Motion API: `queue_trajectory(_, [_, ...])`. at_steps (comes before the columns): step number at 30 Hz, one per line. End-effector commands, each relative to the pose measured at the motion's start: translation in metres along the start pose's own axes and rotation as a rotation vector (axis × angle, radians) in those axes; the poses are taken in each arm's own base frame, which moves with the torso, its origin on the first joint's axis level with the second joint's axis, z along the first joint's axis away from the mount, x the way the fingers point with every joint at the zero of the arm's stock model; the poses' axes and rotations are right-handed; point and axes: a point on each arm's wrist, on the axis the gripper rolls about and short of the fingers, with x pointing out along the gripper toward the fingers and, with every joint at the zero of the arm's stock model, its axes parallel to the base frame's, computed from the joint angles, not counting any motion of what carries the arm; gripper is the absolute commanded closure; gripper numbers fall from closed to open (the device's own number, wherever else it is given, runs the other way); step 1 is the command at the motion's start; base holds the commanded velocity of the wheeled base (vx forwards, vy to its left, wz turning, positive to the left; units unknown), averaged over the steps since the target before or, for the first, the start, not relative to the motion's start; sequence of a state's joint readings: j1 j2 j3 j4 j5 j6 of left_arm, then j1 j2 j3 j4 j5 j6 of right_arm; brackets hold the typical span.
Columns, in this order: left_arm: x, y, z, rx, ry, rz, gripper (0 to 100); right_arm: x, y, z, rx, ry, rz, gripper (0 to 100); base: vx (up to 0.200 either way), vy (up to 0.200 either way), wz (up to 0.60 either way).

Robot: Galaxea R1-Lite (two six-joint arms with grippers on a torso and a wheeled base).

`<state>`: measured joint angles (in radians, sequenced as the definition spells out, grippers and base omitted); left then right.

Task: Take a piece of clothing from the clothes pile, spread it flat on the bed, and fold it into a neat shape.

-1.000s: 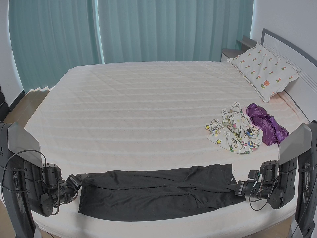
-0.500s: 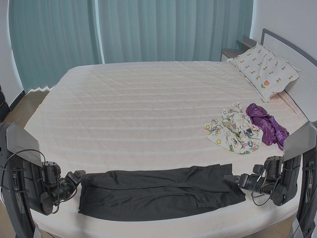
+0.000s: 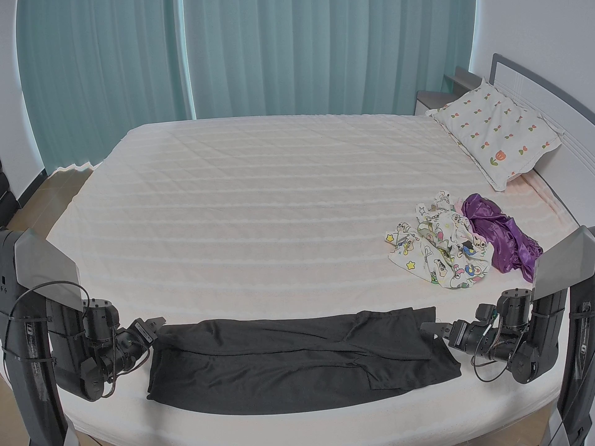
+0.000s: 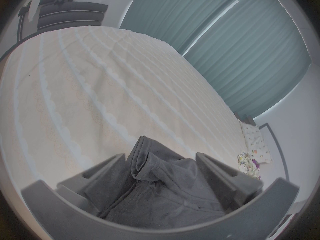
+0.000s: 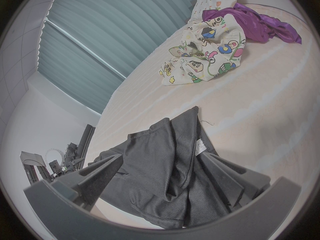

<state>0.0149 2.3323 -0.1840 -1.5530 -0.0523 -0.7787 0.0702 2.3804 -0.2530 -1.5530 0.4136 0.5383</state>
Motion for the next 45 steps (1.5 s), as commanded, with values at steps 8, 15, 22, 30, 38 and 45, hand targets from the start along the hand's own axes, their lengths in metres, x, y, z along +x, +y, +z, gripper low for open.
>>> queue_trajectory(8, [0.002, 0.02, -0.016, 0.299, 0.062, 0.106, 100, 0.001, -0.001, 0.0, -0.001, -0.003, 0.002, 0, 0.0, 0.0, 0.0])
queue_trajectory(15, [-0.026, 0.026, -0.024, 0.367, 0.132, 0.16, 100, 0.002, 0.0, -0.001, -0.004, 0.001, 0.004, 0, 0.0, 0.0, 0.0])
queue_trajectory(22, [-0.021, 0.03, -0.033, 0.378, 0.173, 0.174, 100, 0.002, -0.001, -0.003, -0.004, 0.006, 0.002, 0, 0.0, 0.0, 0.0])
queue_trajectory(30, [-0.019, 0.025, -0.025, 0.361, 0.128, 0.147, 0, 0.002, -0.001, -0.002, -0.002, 0.004, 0.001, 0, 0.0, 0.0, 0.0])
queue_trajectory(38, [-0.031, 0.007, -0.002, 0.279, 0.015, 0.056, 0, 0.003, -0.002, -0.001, -0.001, -0.003, 0.002, 0, 0.0, 0.0, 0.0])
queue_trajectory(45, [-0.026, -0.005, 0.016, 0.266, -0.074, -0.021, 0, 0.003, -0.002, -0.001, -0.001, -0.003, 0.002, 0, 0.0, 0.0, 0.0])
